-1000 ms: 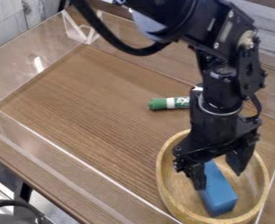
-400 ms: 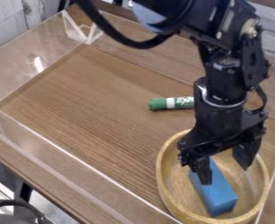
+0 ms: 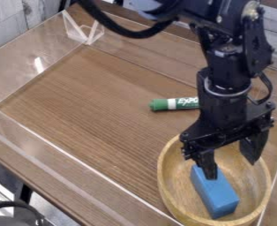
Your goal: Put the blue block in the brown bowl
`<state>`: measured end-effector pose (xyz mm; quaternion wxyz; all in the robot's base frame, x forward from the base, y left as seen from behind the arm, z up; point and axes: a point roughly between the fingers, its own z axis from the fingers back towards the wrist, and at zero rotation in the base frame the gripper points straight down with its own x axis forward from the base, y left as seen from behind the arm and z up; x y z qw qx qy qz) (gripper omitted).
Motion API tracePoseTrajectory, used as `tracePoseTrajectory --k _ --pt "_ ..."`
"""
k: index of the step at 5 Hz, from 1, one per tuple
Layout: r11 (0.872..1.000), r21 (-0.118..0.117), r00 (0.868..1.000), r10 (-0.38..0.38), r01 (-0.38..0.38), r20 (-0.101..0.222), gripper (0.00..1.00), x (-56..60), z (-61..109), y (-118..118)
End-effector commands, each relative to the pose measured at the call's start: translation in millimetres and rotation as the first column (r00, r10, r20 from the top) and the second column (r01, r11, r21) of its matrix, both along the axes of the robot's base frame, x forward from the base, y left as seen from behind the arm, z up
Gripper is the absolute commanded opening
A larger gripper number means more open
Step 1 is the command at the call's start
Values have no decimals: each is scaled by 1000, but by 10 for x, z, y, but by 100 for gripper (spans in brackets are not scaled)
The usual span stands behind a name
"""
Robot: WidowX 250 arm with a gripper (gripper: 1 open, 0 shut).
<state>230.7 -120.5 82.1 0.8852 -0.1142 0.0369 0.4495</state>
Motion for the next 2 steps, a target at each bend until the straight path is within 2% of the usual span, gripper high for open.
tracePoseTrajectory --k 1,2 --pt "999 -39 997 -6 9 77 100 128 224 -15" --pt "999 -49 997 -11 15 79 100 137 236 -8"
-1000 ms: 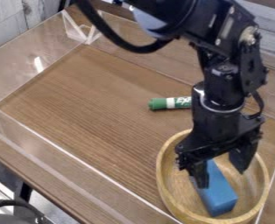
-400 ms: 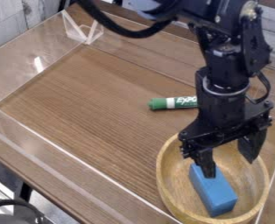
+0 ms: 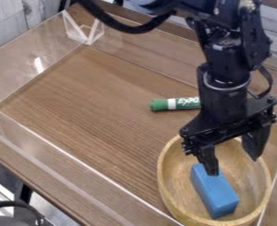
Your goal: Put the blue block in the brown bowl
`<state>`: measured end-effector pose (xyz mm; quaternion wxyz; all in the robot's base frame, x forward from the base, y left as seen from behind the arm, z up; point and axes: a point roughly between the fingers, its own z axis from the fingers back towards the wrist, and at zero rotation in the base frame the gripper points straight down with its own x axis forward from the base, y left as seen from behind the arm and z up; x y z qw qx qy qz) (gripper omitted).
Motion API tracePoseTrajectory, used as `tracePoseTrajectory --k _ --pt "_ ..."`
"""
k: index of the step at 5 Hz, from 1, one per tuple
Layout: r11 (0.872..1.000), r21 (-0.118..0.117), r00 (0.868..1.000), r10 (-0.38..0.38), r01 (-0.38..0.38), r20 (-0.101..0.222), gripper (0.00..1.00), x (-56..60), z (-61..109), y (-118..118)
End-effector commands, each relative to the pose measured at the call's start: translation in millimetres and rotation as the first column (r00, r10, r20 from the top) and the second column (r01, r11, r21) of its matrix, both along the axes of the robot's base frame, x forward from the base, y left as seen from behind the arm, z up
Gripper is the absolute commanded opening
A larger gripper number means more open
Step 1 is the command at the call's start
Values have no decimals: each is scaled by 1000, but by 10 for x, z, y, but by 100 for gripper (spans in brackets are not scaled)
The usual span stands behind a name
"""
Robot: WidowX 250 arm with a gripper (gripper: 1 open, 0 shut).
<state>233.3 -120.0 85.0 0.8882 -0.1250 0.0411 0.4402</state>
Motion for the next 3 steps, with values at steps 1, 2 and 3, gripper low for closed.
tracePoseTrajectory --k 1,2,3 --pt "999 -35 997 6 -4 74 100 114 210 -8" --pt "999 -43 997 4 0 75 100 122 216 -4" --pt "999 -41 997 11 -8 70 100 102 155 -23"
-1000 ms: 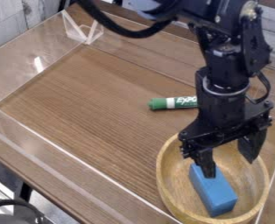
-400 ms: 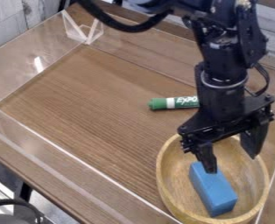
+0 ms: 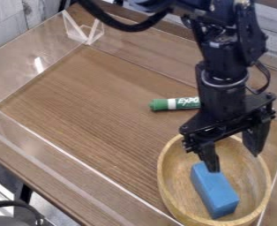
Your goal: Put the blue block in the brown bowl
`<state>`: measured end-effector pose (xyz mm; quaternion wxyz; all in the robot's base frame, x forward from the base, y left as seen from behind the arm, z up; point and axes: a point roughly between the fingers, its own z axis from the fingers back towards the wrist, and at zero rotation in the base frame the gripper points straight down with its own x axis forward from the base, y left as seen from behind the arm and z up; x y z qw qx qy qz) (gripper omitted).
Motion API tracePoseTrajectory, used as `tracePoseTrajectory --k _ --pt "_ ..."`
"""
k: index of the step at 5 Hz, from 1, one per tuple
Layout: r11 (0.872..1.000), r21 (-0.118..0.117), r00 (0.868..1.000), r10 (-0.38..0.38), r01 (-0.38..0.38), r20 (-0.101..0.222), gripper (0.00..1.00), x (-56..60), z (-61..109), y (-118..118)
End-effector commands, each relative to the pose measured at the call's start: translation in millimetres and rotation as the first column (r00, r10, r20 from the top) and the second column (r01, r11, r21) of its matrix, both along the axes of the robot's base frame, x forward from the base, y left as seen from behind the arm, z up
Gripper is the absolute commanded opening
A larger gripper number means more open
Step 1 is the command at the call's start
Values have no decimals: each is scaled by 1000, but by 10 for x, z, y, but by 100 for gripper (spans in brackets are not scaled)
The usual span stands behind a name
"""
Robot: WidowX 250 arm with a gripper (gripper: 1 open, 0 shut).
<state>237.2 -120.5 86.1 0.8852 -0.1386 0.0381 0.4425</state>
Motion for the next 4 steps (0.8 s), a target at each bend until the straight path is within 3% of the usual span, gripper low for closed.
tracePoseTrajectory --k 1,4 --pt "1000 -16 999 9 -8 49 100 42 84 -38" --pt "999 -5 998 51 -51 37 100 -9 -144 -94"
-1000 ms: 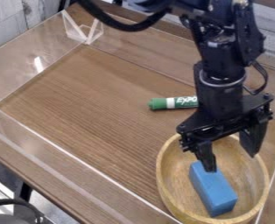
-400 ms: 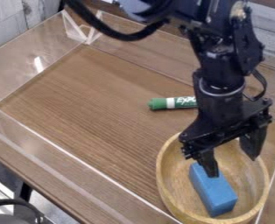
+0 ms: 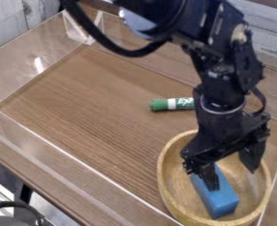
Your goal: Put the blue block in the brown bowl
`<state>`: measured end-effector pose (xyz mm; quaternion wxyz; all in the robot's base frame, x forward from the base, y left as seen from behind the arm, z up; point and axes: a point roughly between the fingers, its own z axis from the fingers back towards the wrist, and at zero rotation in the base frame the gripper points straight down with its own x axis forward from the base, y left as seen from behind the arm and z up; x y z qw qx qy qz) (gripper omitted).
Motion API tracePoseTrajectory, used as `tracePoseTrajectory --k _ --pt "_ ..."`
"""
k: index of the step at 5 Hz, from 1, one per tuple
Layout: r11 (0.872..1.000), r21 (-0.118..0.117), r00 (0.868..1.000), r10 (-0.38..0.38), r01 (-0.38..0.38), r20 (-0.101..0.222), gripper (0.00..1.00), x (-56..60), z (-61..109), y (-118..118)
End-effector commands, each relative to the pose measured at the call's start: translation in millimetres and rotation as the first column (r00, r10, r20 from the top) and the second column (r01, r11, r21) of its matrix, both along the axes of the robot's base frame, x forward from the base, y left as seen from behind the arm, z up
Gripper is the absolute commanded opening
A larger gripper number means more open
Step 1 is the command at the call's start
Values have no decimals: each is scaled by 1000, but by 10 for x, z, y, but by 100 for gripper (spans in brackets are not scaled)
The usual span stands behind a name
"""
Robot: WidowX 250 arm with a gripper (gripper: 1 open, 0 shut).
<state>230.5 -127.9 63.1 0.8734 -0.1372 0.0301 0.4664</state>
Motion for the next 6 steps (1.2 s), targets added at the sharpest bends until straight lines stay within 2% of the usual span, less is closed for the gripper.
tracePoseTrajectory --k 1,6 --pt "1000 -4 999 9 -8 33 100 41 7 -45" --pt "997 46 998 62 -63 19 100 -56 -339 -135"
